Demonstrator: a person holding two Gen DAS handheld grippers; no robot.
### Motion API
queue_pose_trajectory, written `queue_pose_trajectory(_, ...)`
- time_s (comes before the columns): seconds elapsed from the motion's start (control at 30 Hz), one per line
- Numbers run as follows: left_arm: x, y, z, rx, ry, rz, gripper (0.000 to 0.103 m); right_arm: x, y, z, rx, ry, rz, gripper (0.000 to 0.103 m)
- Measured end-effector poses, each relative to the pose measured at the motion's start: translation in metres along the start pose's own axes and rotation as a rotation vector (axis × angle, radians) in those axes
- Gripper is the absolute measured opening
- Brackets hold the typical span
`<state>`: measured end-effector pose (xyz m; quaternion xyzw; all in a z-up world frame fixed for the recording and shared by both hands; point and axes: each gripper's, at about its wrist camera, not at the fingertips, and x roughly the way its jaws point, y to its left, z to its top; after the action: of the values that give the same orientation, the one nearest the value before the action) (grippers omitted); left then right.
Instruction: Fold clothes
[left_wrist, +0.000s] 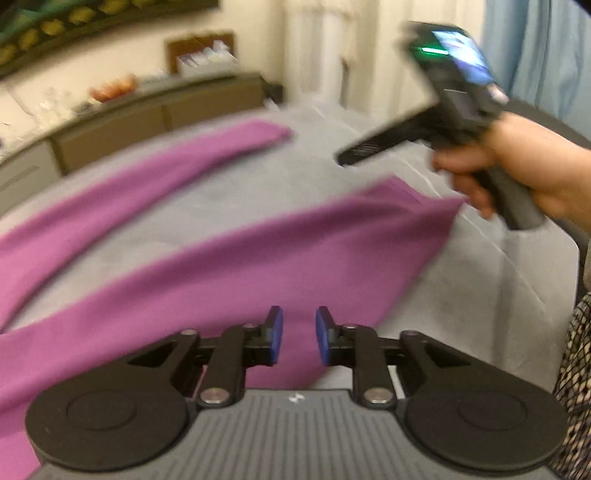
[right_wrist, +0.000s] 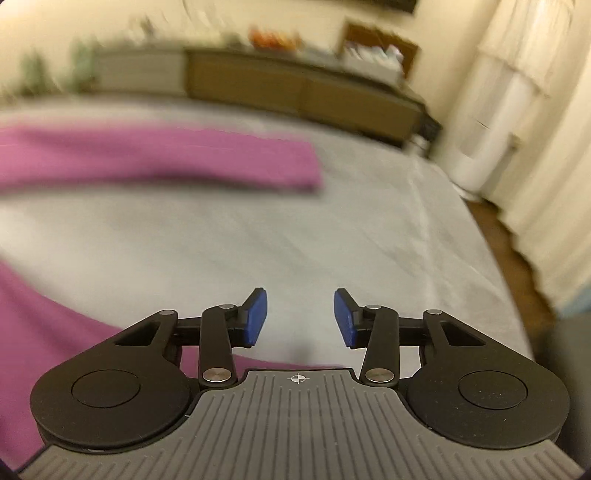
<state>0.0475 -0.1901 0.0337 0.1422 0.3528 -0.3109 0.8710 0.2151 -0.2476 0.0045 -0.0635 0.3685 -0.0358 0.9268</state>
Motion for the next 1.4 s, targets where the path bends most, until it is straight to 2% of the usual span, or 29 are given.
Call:
queue_pose_trajectory(0.03,-0.014,0.017,-0.005,-0.028,-0.019,0.037,0.027,-0.013,0.008,-0.002,-0.001,-0.014,0.083,0.046)
queue_pose_trajectory(0.1,-0.042,0.064,-0.022,-0.109,-0.029,0.134,0.027,-0.025,0.031,-0.012,-0.053,0.027,0.236,0.05)
queue_pose_trajectory(0.17,-0.064,0.12,-0.045,-0.213,-0.014,0.234,0.028,-0.025,0.057,-0.023,-0.152,0.082,0.287,0.052)
queue_pose_trajectory(0.23,-0.087,0.177,-0.076,-0.301,0.027,0.404,0.025,-0.019,0.068,-0.031,-0.22,0.137,0.246,0.055)
queue_pose_trajectory(0.27,-0.093,0.204,-0.092,-0.351,0.064,0.464,0.025,-0.017,0.066,-0.032,-0.221,0.152,0.221,0.061)
queue_pose_trajectory(0.33,-0.099,0.258,-0.127,-0.461,0.15,0.544,0.026,-0.013,0.056,-0.032,-0.202,0.172,0.153,0.063)
queue_pose_trajectory(0.37,-0.105,0.277,-0.142,-0.506,0.158,0.558,0.035,-0.011,0.052,-0.032,-0.203,0.171,0.104,0.066)
queue_pose_trajectory(0.4,-0.113,0.289,-0.155,-0.543,0.136,0.549,0.04,-0.012,0.049,-0.033,-0.204,0.167,0.061,0.066)
queue_pose_trajectory(0.5,-0.131,0.291,-0.17,-0.539,0.162,0.528,0.038,-0.02,0.056,-0.035,-0.215,0.143,-0.02,0.066)
queue_pose_trajectory(0.6,-0.147,0.287,-0.181,-0.516,0.204,0.507,0.038,-0.036,0.076,-0.036,-0.214,0.089,0.036,0.061)
queue_pose_trajectory(0.67,-0.158,0.286,-0.187,-0.507,0.232,0.495,0.038,-0.049,0.09,-0.038,-0.2,0.064,0.138,0.067)
queue_pose_trajectory(0.7,-0.163,0.289,-0.187,-0.512,0.244,0.493,0.034,-0.05,0.099,-0.038,-0.209,0.065,0.153,0.069)
queue_pose_trajectory(0.8,-0.181,0.3,-0.175,-0.47,0.176,0.58,0.032,-0.054,0.123,-0.039,-0.232,0.06,0.185,0.068)
queue_pose_trajectory(0.87,-0.184,0.318,-0.168,-0.469,0.139,0.637,0.033,-0.055,0.135,-0.03,-0.207,0.017,0.189,0.068)
queue_pose_trajectory(0.93,-0.175,0.346,-0.165,-0.477,0.148,0.677,0.035,-0.058,0.156,-0.011,-0.192,-0.018,0.248,0.068)
queue_pose_trajectory(1.03,-0.158,0.385,-0.174,-0.492,0.223,0.724,0.035,-0.061,0.208,0.026,-0.216,-0.059,0.334,0.069)
queue_pose_trajectory(1.1,-0.159,0.401,-0.186,-0.493,0.251,0.745,0.035,-0.055,0.246,0.054,-0.233,-0.095,0.388,0.075)
queue_pose_trajectory(1.13,-0.161,0.404,-0.192,-0.487,0.259,0.747,0.035,-0.046,0.266,0.07,-0.236,-0.108,0.399,0.082)
queue_pose_trajectory(1.23,-0.173,0.406,-0.215,-0.471,0.271,0.728,0.035,0.0,0.323,0.115,-0.227,-0.095,0.385,0.083)
queue_pose_trajectory(1.3,-0.18,0.404,-0.227,-0.441,0.255,0.741,0.035,0.04,0.345,0.133,-0.205,-0.026,0.384,0.08)
queue_pose_trajectory(1.33,-0.182,0.404,-0.23,-0.425,0.256,0.744,0.035,0.06,0.354,0.142,-0.193,0.017,0.385,0.074)
queue_pose_trajectory(1.37,-0.184,0.403,-0.232,-0.407,0.267,0.749,0.035,0.071,0.36,0.146,-0.187,0.039,0.387,0.063)
queue_pose_trajectory(1.4,-0.186,0.402,-0.233,-0.382,0.279,0.753,0.035,0.071,0.36,0.146,-0.189,0.037,0.392,0.061)
